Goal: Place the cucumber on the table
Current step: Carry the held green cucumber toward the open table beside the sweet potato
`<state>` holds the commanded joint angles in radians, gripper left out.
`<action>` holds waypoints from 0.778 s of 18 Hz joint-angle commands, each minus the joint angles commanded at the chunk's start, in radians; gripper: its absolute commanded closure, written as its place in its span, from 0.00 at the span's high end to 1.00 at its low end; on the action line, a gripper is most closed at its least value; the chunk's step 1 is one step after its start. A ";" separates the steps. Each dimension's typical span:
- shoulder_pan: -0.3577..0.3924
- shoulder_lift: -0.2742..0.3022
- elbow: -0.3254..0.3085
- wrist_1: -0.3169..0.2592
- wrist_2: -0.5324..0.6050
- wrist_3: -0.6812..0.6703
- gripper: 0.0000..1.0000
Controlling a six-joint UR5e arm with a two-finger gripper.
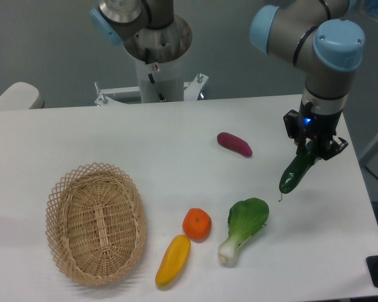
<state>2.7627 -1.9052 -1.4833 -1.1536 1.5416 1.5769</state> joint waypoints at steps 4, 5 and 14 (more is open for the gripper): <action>-0.005 0.008 -0.009 -0.006 0.000 -0.002 0.18; -0.008 0.009 -0.014 -0.011 -0.002 -0.009 0.18; -0.078 0.071 -0.118 -0.025 -0.002 -0.187 0.19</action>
<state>2.6846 -1.8347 -1.6013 -1.1781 1.5401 1.3901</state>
